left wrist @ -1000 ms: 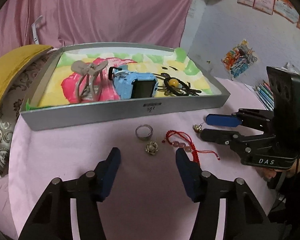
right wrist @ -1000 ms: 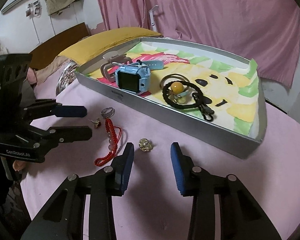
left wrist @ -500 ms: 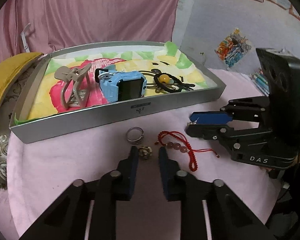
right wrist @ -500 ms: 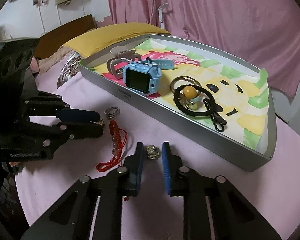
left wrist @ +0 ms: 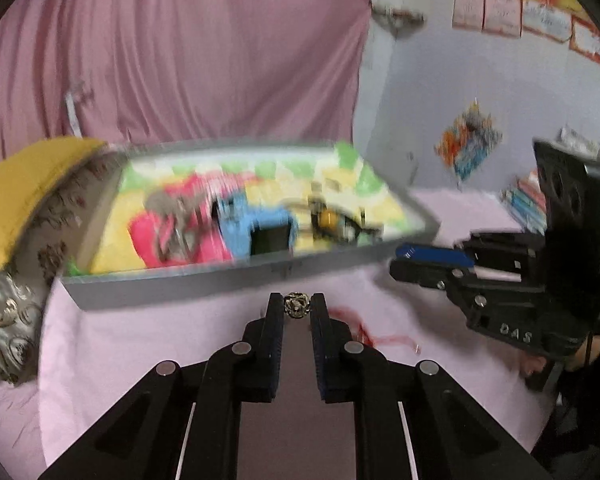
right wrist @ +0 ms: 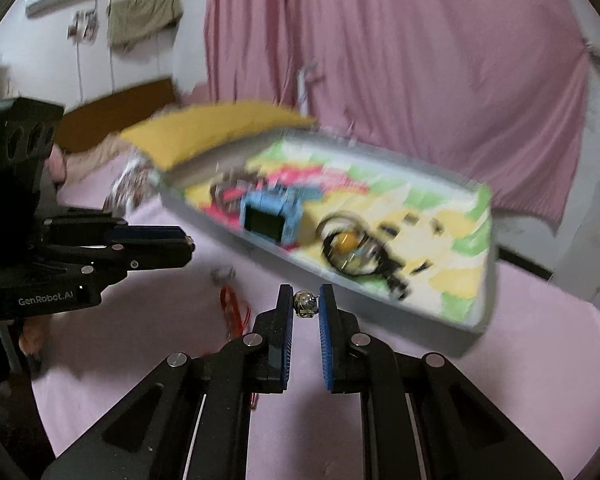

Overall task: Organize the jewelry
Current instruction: 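Carry the gold ring into the tray and open the left tool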

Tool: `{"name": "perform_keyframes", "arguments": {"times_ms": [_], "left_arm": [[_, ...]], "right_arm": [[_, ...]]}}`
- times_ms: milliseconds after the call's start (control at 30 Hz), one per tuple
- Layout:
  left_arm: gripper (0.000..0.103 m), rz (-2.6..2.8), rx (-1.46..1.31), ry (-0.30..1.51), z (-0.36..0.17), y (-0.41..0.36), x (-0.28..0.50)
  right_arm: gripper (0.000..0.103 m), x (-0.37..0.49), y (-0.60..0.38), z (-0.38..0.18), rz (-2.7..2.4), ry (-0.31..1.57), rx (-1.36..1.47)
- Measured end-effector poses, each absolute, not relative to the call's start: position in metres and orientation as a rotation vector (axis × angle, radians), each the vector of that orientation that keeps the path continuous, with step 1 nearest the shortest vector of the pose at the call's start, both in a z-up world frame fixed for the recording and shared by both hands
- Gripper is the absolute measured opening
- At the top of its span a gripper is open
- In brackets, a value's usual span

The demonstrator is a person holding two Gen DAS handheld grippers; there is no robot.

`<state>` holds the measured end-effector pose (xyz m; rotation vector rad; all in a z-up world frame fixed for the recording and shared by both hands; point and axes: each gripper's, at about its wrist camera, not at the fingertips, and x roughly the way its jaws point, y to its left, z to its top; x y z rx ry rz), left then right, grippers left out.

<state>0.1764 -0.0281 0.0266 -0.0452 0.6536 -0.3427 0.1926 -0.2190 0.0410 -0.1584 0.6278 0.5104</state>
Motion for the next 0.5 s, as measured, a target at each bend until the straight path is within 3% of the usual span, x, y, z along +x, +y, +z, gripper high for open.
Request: {"name": "perform_keyframes", "arguments": {"times_ms": [500], "left_arm": [[0.013,-0.162,-0.079,0.242,0.072,-0.033,0.183]], "right_arm": [[0.011,0.185,-0.232,0.097,0.311,0.236,-0.096]]}}
